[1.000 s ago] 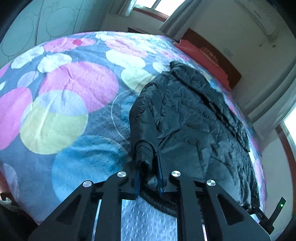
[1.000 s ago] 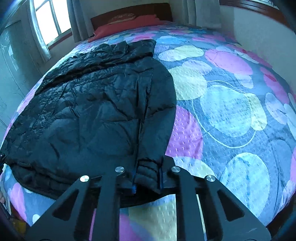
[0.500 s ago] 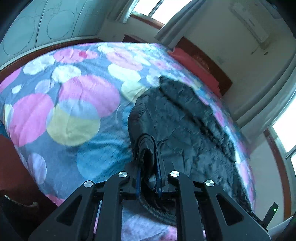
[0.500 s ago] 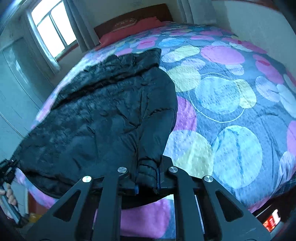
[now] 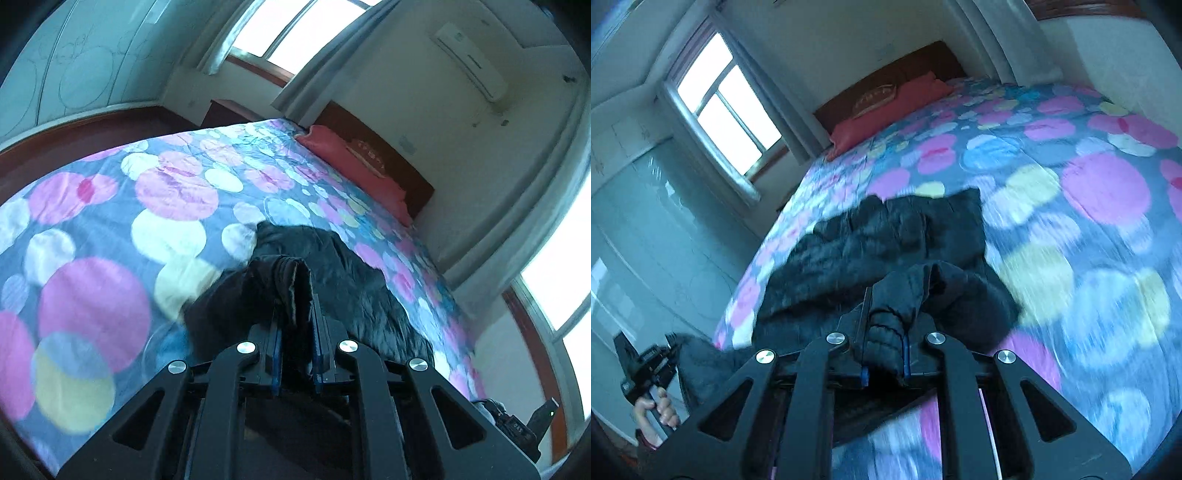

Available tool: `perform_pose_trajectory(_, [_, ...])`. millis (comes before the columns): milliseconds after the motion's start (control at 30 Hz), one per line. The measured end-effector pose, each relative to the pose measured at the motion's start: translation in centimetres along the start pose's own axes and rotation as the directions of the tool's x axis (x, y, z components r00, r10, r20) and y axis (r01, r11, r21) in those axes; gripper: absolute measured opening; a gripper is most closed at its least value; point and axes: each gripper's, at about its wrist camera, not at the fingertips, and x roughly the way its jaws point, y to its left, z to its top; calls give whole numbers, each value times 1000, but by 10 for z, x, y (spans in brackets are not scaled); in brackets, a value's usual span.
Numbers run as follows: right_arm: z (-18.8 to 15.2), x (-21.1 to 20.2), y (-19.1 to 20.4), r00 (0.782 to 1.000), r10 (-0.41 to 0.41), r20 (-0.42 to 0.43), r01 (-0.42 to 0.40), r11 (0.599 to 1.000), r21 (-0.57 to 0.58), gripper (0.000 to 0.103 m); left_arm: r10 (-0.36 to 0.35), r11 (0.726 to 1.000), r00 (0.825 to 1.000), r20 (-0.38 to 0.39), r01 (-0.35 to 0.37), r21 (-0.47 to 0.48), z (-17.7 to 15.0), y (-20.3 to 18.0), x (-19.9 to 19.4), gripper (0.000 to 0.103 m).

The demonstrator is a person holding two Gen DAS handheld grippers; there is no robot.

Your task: Fold large clothes

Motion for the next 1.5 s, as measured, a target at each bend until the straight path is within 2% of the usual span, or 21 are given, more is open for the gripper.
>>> perform_pose_trajectory(100, [28, 39, -6, 1000, -11, -6, 11, 999, 38, 11, 25, 1000, 999, -24, -26, -13, 20, 0, 33, 12])
perform_pose_trajectory(267, [52, 98, -22, 998, -40, -54, 45, 995, 93, 11, 93, 995, 992, -82, -96, -39, 45, 8, 109, 12])
perform_pose_trajectory(333, [54, 109, -26, 997, -50, -66, 56, 994, 98, 12, 123, 992, 987, -101, -126, -21, 46, 8, 135, 12])
perform_pose_trajectory(367, [57, 136, -37, 992, -74, -102, 85, 990, 108, 12, 141, 990, 984, -112, -142, -6, 46, 8, 149, 12])
perform_pose_trajectory(433, [56, 160, -48, 985, -97, -141, 114, 987, 116, 12, 175, 985, 976, -133, -173, 30, 43, 7, 173, 12])
perform_pose_trajectory(533, [52, 184, -58, 976, -121, -179, 143, 983, 115, 12, 219, 975, 963, -156, -208, 83, 39, 5, 204, 12])
perform_pose_trajectory(633, [47, 196, -65, 974, -127, -190, 149, 983, 110, 13, 231, 971, 958, -169, -216, 100, 37, 5, 221, 13])
perform_pose_trajectory(733, [47, 195, -65, 975, -115, -190, 138, 984, 114, 14, 224, 972, 959, -174, -206, 114, 38, 2, 227, 15])
perform_pose_trajectory(800, [48, 192, -65, 977, -100, -188, 122, 986, 112, 20, 212, 974, 961, -175, -195, 111, 40, 1, 226, 18])
perform_pose_trajectory(867, [51, 185, -62, 979, -96, -179, 116, 988, 104, 26, 189, 980, 965, -181, -174, 94, 44, -1, 222, 27])
perform_pose_trajectory(933, [55, 176, -60, 983, -77, -167, 97, 989, 115, 32, 155, 987, 972, -179, -145, 68, 47, -3, 212, 46])
perform_pose_trajectory(1100, [61, 147, -52, 992, -39, -116, 51, 994, 99, 56, 45, 998, 992, -118, -41, 37, 61, -12, 179, 64])
perform_pose_trajectory(1133, [62, 140, -51, 994, -33, -103, 42, 995, 86, 65, 28, 999, 994, -103, -23, 45, 64, -14, 170, 65])
perform_pose_trajectory(1167, [62, 135, -50, 995, -30, -95, 38, 996, 78, 66, 16, 998, 996, -90, -11, 58, 66, -14, 162, 66])
perform_pose_trajectory(1233, [62, 126, -50, 996, -19, -84, 24, 997, 68, 68, 6, 997, 997, -76, 0, 78, 66, -11, 153, 67])
perform_pose_trajectory(1367, [60, 114, -54, 997, -6, -82, 11, 998, 62, 69, 15, 996, 994, -107, -5, 90, 60, 9, 147, 67])
perform_pose_trajectory(1500, [51, 111, -56, 993, -31, -112, 30, 999, -15, 69, 38, 993, 990, -135, -22, 120, 50, 30, 145, 67])
